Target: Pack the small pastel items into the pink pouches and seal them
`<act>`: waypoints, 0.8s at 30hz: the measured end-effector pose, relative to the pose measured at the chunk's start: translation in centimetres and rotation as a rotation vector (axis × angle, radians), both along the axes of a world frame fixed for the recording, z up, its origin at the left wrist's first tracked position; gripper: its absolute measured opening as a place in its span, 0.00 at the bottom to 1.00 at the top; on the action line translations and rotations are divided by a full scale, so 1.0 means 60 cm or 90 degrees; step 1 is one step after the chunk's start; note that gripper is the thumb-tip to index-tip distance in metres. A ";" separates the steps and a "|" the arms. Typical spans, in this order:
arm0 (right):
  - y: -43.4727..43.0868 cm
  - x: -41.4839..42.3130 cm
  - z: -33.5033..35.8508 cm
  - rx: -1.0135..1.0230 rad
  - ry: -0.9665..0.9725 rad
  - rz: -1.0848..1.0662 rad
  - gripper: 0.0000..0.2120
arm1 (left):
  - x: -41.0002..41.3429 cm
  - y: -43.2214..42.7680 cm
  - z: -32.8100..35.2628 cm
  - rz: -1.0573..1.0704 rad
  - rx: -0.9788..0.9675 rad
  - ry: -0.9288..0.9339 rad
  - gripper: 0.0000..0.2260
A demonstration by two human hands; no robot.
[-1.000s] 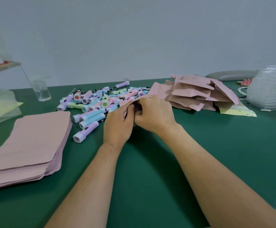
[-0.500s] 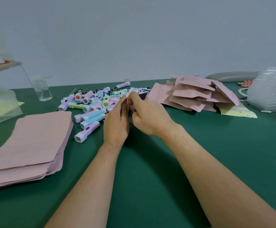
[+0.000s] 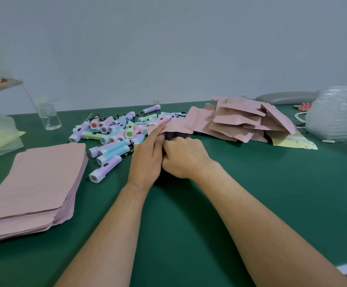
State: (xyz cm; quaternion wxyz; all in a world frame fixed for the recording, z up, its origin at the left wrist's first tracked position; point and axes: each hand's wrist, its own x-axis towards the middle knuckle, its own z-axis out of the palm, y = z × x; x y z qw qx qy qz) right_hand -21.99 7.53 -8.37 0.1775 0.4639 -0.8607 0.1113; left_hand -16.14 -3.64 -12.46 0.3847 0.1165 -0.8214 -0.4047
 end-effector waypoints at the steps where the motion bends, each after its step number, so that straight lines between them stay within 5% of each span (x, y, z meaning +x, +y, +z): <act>1: 0.001 -0.001 0.001 0.003 0.002 0.004 0.11 | -0.001 0.001 -0.001 0.010 -0.007 -0.002 0.17; 6: 0.023 -0.010 0.025 -0.093 0.094 0.175 0.08 | -0.002 -0.007 -0.004 0.116 0.001 0.053 0.18; 10: 0.045 -0.032 0.041 -0.465 0.248 0.147 0.10 | 0.007 -0.015 0.003 0.048 0.125 0.131 0.18; 14: 0.067 -0.068 0.028 -0.364 0.210 0.125 0.26 | 0.021 -0.008 0.011 0.008 0.149 0.156 0.16; 19: 0.069 -0.074 0.041 -0.433 0.285 0.169 0.10 | 0.032 0.010 0.034 -0.051 0.208 0.189 0.14; 24: 0.077 -0.071 0.062 -0.543 0.250 0.214 0.09 | 0.046 0.007 0.050 -0.094 0.279 0.184 0.40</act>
